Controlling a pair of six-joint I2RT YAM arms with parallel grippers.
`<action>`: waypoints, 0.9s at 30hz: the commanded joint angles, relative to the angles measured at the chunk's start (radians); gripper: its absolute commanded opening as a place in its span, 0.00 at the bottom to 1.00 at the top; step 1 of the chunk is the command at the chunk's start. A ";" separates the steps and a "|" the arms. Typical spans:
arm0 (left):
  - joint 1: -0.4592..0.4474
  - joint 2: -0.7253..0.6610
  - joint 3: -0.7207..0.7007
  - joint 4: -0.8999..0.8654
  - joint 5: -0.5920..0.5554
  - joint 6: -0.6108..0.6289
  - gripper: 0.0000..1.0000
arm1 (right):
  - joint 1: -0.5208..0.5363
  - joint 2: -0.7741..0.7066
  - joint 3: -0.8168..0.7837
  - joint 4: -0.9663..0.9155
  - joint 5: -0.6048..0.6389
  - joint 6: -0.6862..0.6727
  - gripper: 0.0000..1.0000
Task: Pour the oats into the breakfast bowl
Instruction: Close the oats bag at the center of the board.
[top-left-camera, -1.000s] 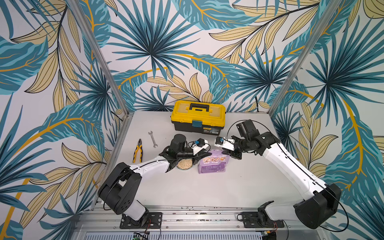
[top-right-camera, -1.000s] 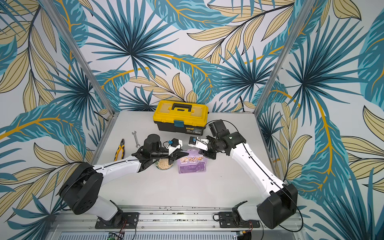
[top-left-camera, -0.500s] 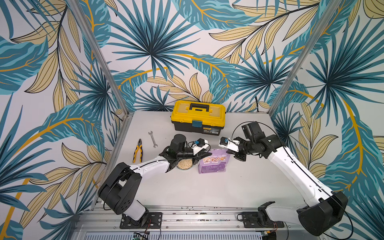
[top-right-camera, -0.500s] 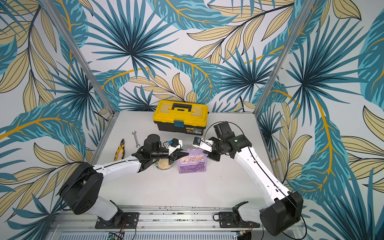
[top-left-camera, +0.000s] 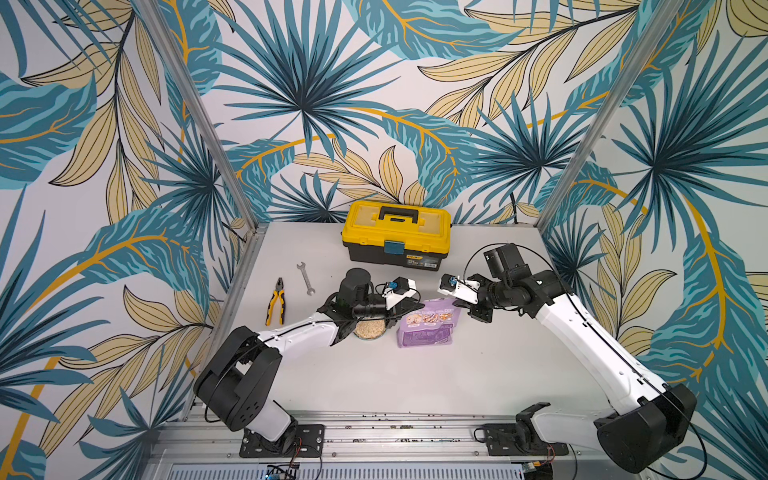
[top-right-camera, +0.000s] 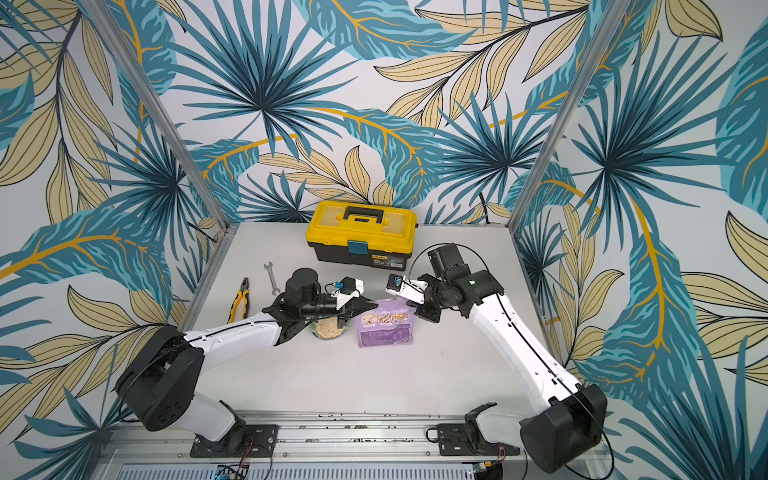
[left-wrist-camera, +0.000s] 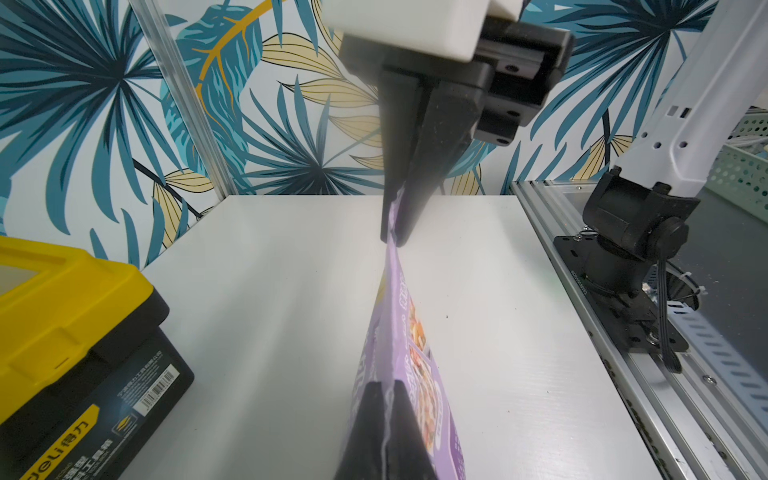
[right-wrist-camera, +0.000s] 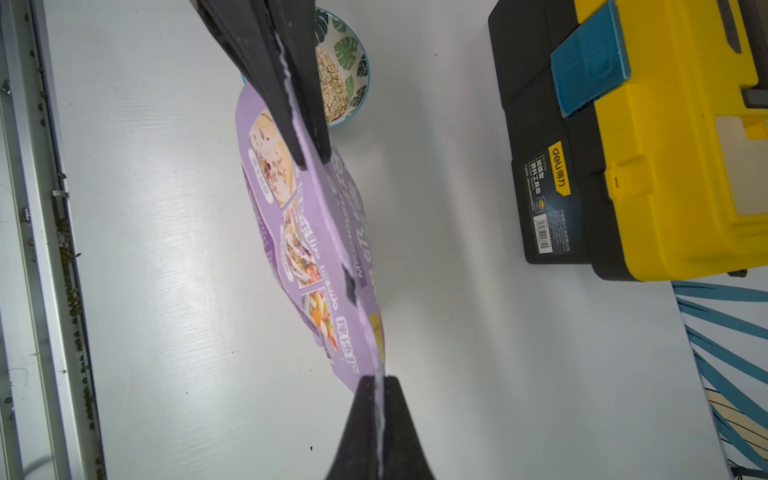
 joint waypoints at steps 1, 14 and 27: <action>0.000 -0.060 -0.013 -0.037 -0.018 0.038 0.00 | -0.007 -0.016 -0.022 -0.004 0.035 0.009 0.00; 0.066 -0.138 -0.065 -0.127 -0.006 0.066 0.20 | -0.007 -0.034 -0.029 0.009 0.012 0.008 0.00; 0.050 -0.092 -0.017 -0.136 0.000 0.069 0.00 | 0.032 0.026 0.044 0.038 -0.094 0.025 0.41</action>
